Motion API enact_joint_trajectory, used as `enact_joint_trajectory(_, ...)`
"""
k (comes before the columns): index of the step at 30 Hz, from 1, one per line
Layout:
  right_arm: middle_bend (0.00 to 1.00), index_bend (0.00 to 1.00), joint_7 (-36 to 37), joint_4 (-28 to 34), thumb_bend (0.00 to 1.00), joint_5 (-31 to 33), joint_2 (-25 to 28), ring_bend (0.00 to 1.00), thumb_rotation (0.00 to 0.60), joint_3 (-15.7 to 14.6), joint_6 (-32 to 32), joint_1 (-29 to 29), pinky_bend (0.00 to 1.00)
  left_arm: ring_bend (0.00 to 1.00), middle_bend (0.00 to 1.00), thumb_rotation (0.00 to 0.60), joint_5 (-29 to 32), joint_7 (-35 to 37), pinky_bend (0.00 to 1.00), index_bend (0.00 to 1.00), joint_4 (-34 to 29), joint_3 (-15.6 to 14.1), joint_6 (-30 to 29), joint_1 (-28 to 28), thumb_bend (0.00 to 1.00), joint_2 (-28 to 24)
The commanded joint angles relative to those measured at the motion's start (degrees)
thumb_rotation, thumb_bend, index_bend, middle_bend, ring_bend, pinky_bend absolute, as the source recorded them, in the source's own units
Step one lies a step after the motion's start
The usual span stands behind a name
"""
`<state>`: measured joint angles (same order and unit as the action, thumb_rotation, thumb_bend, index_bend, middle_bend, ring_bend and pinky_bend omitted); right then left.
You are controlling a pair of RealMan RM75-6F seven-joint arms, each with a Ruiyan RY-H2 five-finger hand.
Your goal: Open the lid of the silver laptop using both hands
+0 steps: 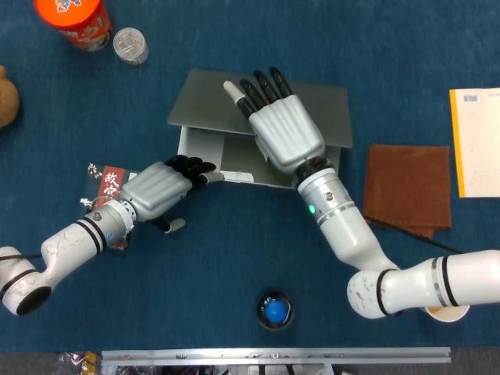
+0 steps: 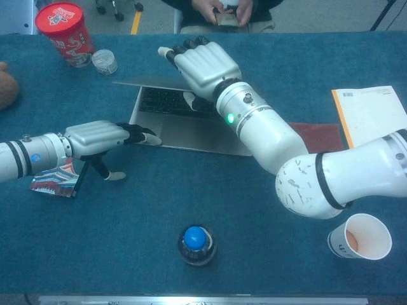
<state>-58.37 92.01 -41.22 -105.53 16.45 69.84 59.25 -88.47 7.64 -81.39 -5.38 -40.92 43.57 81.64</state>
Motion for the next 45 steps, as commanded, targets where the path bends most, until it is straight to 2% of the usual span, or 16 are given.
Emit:
enact_joint_trajectory(1,0.12,0.02,0.2,0.1,0.44,0.0,0.8,0.00,0.600,0.6,0.2,0.1,0.05,0.00,0.04,0.600,0.0,0.0,0.08,0.08,0.0,-0.1,-0.1,0.0,0.31,0.0)
enact_joint_trajectory(13,0.12,0.02,0.9,-0.7,0.44,1.3,4.5,0.00,0.600,3.0,1.1,0.1,0.05,0.00,0.04,0.600,0.2,-0.1,0.08,0.08,-0.3,-0.4,-0.4,0.1,0.31,-0.3)
enact_joint_trajectory(26,0.12,0.02,2.3,-4.4,0.44,3.2,6.9,0.00,0.600,3.8,0.8,-0.1,0.05,0.00,0.04,0.600,1.0,-0.8,0.08,0.08,-0.4,-0.4,-0.1,0.3,0.31,-0.2)
enact_joint_trajectory(45,0.12,0.02,4.9,-14.0,0.44,5.6,7.4,0.00,0.600,6.1,-0.7,0.7,0.05,0.00,0.04,0.600,1.3,-1.0,0.08,0.08,-0.6,-0.6,-0.6,0.1,0.31,-0.6)
